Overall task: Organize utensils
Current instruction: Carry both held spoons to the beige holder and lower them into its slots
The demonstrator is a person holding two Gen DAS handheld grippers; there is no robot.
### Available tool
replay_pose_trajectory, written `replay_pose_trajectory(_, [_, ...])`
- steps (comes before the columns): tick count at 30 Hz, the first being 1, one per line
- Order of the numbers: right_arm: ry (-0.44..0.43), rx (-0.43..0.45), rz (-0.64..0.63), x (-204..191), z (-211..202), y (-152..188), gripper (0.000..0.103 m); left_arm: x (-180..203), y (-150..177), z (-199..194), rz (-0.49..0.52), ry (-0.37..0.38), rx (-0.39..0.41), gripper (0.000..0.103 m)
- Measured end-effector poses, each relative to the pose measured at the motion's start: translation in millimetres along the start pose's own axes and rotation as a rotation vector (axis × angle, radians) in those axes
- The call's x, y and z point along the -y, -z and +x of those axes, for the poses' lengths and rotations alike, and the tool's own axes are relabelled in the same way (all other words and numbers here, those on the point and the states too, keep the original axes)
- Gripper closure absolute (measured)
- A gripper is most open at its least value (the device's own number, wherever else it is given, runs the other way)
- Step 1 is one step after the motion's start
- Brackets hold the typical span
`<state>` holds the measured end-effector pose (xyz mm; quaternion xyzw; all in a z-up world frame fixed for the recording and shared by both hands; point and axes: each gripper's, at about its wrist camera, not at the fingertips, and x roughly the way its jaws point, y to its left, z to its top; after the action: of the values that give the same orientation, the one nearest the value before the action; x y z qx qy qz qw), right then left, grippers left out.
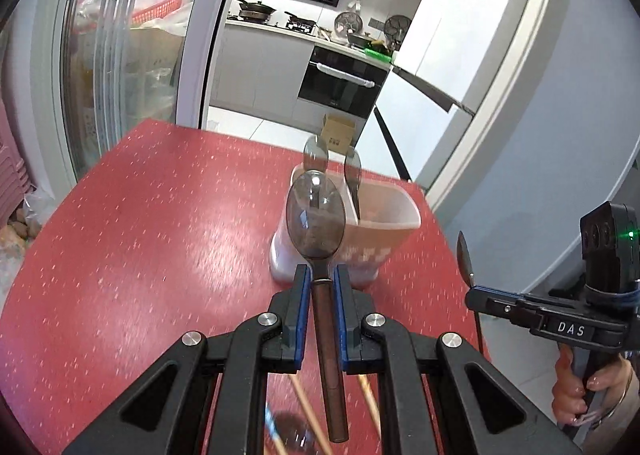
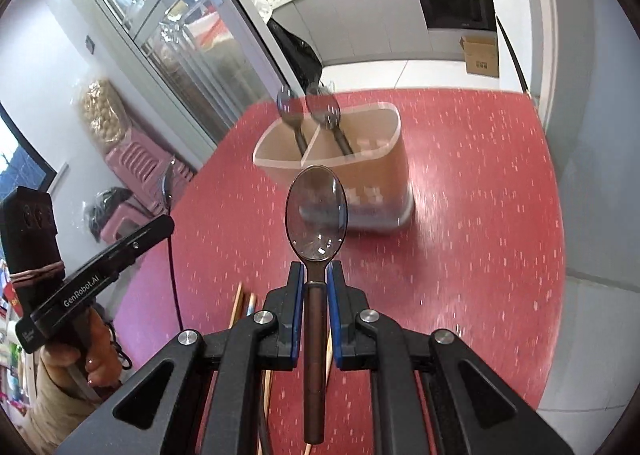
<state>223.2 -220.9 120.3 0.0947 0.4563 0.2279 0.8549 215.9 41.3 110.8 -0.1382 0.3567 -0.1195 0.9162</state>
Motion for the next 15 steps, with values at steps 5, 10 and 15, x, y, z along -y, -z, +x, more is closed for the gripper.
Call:
replay_pose_trajectory(5, [-0.014,0.048,-0.003,0.9,7.9,-39.9,0.09,-0.8,-37.6,17.4,-0.002,0.006,0.052,0.064])
replay_pose_trajectory(10, [-0.004,0.129,-0.022,-0.9,14.4,-81.9,0.09,0.7,-71.3,34.9,-0.002,-0.011,0.104,0.063])
replay_pose_trajectory(15, [0.022,0.229,-0.041,-2.5,27.0,-112.6,0.09,3.0,-96.7,55.3,0.016,-0.038,0.162,0.063])
